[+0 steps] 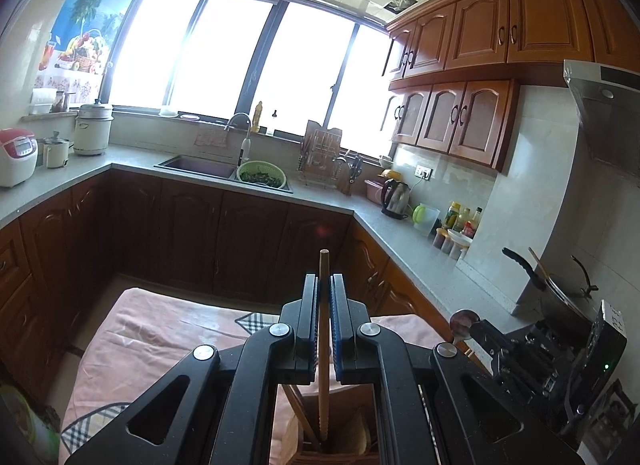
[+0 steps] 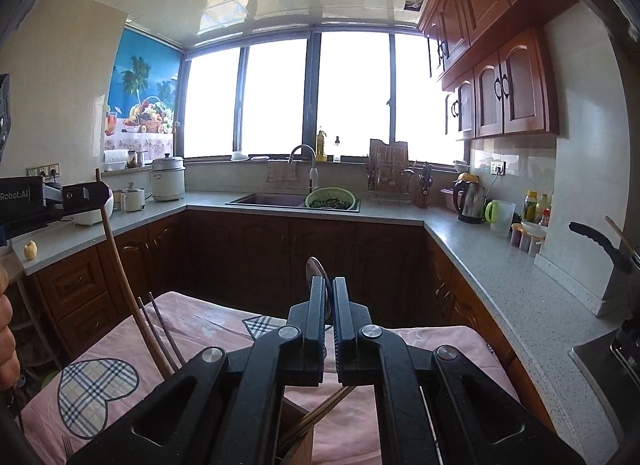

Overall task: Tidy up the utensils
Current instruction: 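Lower the chopstick and spoon into the holder and open both tools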

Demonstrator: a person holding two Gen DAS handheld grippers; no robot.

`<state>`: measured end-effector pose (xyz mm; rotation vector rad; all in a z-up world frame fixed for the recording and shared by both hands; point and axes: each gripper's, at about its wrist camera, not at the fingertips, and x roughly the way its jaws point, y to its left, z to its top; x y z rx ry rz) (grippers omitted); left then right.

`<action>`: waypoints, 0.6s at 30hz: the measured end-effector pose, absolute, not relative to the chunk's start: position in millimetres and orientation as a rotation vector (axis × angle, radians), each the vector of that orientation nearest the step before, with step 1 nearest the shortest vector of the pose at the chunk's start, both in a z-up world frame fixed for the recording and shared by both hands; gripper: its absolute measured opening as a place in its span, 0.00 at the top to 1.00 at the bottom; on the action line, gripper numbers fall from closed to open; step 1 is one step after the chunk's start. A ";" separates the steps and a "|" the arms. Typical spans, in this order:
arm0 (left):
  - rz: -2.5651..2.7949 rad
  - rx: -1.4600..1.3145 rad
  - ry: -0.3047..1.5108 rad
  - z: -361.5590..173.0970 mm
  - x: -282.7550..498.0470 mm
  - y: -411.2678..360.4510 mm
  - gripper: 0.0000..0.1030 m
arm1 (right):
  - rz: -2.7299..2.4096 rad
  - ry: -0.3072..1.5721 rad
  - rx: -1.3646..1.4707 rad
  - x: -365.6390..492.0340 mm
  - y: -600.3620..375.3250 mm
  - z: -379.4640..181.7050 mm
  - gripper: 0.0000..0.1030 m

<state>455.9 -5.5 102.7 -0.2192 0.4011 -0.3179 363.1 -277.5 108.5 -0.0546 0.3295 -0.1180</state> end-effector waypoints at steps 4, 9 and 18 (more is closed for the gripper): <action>-0.310 -0.211 0.426 90.4 464.1 -13.4 0.96 | -0.118 0.350 -0.085 365.5 -268.0 88.3 0.97; -0.299 -0.187 0.439 81.7 464.1 -21.7 0.96 | -0.118 0.379 -0.114 363.6 -257.9 68.0 0.97; -0.306 -0.154 0.494 63.2 466.1 -31.1 0.96 | -0.103 0.428 -0.073 357.4 -259.0 49.5 0.97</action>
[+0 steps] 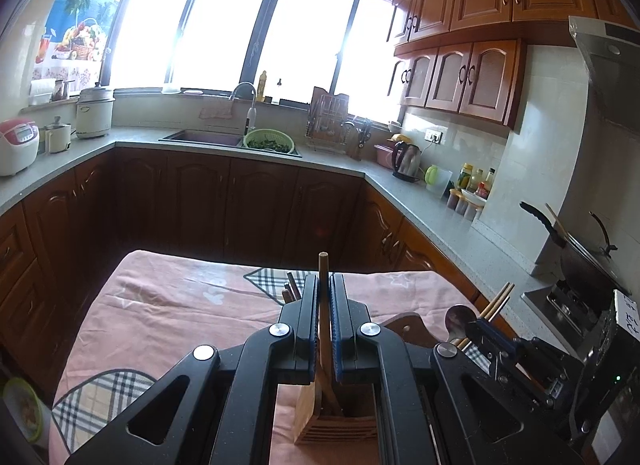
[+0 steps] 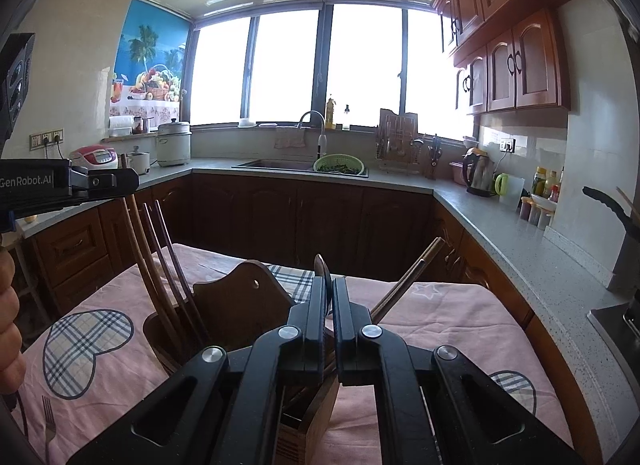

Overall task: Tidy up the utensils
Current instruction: 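Lower the chopstick and spoon into the holder and open both tools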

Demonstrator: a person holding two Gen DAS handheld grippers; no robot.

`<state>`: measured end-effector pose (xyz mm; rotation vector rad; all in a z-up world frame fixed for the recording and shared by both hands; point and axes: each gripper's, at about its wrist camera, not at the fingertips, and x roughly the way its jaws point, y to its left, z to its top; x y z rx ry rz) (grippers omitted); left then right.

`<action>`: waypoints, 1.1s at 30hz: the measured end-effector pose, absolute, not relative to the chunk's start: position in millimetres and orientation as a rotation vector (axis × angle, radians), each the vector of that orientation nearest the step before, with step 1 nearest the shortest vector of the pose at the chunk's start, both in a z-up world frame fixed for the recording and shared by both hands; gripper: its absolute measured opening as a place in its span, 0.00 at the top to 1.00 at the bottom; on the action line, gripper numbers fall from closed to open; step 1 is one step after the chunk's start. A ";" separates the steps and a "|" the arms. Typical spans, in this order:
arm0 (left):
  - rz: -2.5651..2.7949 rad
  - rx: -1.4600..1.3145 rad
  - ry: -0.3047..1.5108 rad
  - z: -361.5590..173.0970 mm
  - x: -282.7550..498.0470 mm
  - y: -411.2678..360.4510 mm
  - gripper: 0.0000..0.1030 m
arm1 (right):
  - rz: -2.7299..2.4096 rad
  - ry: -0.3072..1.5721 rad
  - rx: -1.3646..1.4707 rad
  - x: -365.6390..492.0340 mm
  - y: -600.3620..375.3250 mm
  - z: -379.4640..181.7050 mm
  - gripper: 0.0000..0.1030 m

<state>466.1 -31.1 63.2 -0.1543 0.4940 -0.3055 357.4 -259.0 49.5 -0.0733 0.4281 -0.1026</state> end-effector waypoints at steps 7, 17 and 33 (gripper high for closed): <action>-0.306 -0.131 0.489 64.5 468.2 -29.9 0.96 | -0.096 0.455 -0.064 357.1 -261.9 43.7 0.97; -0.311 -0.138 0.512 64.5 475.0 -27.4 0.96 | -0.081 0.482 -0.021 362.0 -271.0 41.8 0.96; -0.308 -0.134 0.505 71.8 477.8 -28.8 0.82 | -0.061 0.497 0.017 365.1 -276.4 39.0 0.91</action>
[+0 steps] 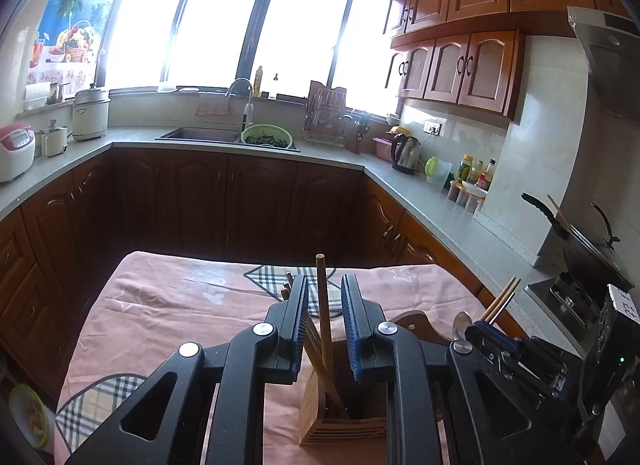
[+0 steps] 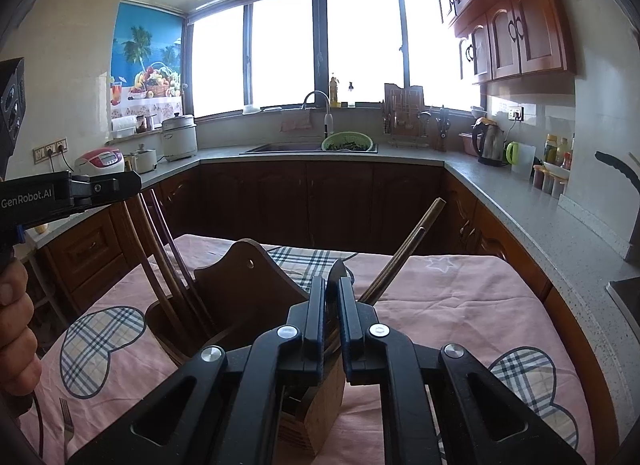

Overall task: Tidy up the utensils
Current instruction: 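Lower the chopstick and spoon into the holder and open both tools, then move both open tools back over the forks on the cloth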

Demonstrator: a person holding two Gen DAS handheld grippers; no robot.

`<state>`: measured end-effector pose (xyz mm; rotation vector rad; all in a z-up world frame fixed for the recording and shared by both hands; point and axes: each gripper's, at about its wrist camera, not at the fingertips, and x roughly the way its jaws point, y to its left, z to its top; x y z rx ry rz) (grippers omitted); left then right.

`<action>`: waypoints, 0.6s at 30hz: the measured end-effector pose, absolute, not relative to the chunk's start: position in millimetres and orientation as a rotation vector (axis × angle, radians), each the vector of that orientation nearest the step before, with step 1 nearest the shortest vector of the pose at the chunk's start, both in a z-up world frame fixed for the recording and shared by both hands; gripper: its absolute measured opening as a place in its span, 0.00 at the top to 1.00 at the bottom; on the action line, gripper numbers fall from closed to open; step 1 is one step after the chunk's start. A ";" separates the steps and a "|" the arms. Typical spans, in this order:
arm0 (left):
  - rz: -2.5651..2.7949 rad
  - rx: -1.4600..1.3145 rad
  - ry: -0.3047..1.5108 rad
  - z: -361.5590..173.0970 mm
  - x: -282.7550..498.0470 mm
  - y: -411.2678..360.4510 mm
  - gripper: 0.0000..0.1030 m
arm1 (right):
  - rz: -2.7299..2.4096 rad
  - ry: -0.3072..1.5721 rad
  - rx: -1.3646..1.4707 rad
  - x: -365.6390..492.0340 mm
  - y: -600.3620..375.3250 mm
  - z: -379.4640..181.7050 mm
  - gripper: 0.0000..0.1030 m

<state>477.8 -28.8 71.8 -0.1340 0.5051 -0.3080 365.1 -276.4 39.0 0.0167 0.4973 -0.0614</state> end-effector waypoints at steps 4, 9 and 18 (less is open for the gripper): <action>-0.310 -0.140 0.494 73.8 471.5 -26.3 0.76 | -0.062 0.475 0.026 360.0 -277.1 45.0 0.81; -0.284 -0.172 0.452 81.0 452.1 -14.2 0.35 | -0.065 0.433 0.024 345.7 -274.1 58.4 0.52; -0.245 -0.234 0.441 78.8 402.2 8.1 0.13 | -0.077 0.356 0.024 307.1 -269.0 76.4 0.13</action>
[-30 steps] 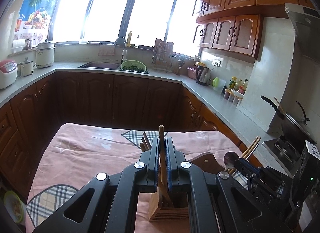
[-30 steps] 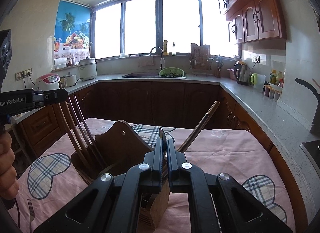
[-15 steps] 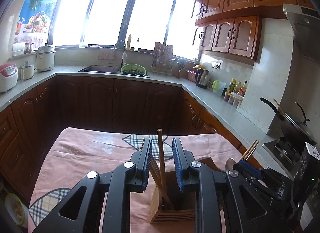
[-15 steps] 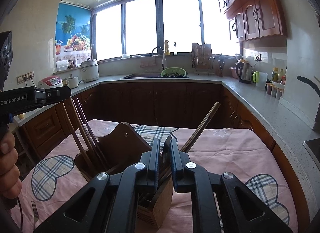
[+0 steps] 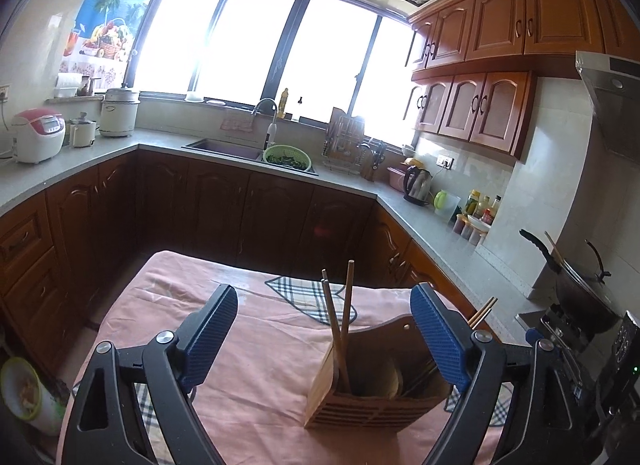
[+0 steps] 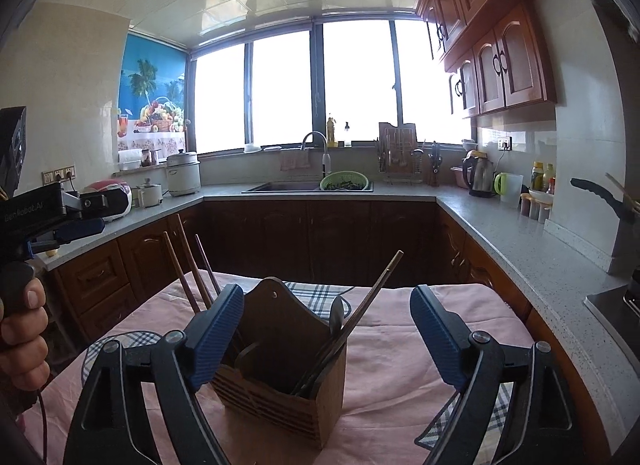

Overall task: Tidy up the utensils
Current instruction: 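Move both open tools back over the forks on the cloth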

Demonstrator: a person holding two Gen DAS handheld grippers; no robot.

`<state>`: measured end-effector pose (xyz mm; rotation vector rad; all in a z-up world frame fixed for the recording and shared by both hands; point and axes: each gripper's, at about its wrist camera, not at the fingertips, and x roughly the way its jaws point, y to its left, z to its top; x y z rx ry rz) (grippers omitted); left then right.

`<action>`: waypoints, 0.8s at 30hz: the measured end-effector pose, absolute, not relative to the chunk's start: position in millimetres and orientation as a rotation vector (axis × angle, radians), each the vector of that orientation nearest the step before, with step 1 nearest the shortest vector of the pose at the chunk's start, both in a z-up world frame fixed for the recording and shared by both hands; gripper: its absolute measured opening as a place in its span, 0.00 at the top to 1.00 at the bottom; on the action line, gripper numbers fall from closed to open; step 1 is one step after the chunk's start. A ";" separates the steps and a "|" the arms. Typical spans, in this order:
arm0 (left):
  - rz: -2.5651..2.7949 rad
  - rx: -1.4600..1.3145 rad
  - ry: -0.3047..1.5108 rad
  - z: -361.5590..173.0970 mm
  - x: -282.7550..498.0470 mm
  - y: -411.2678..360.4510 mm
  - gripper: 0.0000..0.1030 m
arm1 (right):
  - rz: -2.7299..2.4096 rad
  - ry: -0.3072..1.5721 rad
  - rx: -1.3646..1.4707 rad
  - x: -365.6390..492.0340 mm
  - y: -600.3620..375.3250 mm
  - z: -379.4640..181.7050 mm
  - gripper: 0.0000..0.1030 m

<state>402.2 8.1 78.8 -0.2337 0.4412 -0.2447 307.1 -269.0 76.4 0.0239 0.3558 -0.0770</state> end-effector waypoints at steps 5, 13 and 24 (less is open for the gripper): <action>-0.230 -0.258 0.475 72.3 379.2 13.6 0.09 | -0.074 0.379 0.061 289.8 -268.3 69.9 0.07; -0.227 -0.301 0.573 63.0 340.3 24.4 0.06 | -0.053 0.435 0.150 259.1 -263.4 57.1 0.02; -0.192 -0.290 0.675 55.6 275.5 45.6 0.06 | -0.030 0.496 0.253 202.8 -251.7 35.6 0.02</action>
